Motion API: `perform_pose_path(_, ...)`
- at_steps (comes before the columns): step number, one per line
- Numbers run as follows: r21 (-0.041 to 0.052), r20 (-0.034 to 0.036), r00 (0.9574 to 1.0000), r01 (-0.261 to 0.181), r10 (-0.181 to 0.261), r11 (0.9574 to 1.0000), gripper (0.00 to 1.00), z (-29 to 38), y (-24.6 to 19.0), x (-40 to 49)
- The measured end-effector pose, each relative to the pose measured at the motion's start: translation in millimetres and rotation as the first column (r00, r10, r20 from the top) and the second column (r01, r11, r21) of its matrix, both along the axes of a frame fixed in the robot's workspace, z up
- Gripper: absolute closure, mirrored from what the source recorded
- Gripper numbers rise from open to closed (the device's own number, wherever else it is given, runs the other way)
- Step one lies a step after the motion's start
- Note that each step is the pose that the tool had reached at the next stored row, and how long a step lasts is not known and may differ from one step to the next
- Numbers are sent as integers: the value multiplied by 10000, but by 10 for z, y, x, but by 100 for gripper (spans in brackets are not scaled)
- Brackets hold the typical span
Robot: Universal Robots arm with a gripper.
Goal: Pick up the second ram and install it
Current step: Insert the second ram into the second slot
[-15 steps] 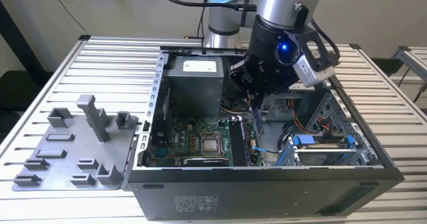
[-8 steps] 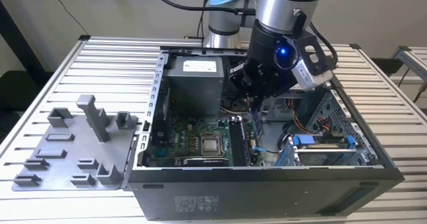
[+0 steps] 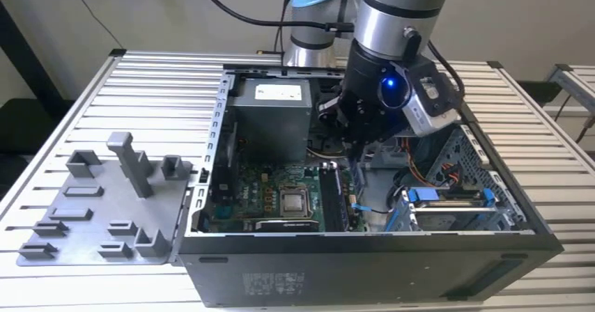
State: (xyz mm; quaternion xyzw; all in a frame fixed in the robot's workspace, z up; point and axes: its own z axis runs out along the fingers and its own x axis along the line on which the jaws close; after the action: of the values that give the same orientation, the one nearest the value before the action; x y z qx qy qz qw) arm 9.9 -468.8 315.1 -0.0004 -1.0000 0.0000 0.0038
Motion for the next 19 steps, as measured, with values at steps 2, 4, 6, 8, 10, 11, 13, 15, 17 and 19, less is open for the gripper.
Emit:
perform_pose_path(2,-1,0,10000,0,0,10000,86,-37,-2,0)
perform_pose_path(4,-5,2,10000,1,-1,10000,86,-68,-13,0)
perform_pose_path(6,-6,21,10000,-2,2,10000,86,-77,-29,-1)
perform_pose_path(8,-3,47,10000,-1,1,10000,86,-103,-32,-28)
perform_pose_path(10,-6,48,10000,50,-50,10000,86,-138,-33,-46)
perform_pose_path(11,-12,48,9999,102,-102,9999,86,-156,-32,-52)
perform_pose_path(13,-28,48,9998,192,-192,9998,86,-192,-27,-70)
perform_pose_path(15,-37,48,9997,240,-239,9997,86,-230,-22,-100)
perform_pose_path(17,-38,48,9997,242,-242,9997,86,-265,-18,-140)
perform_pose_path(19,-38,48,9997,243,-243,9997,86,-302,-16,-190)
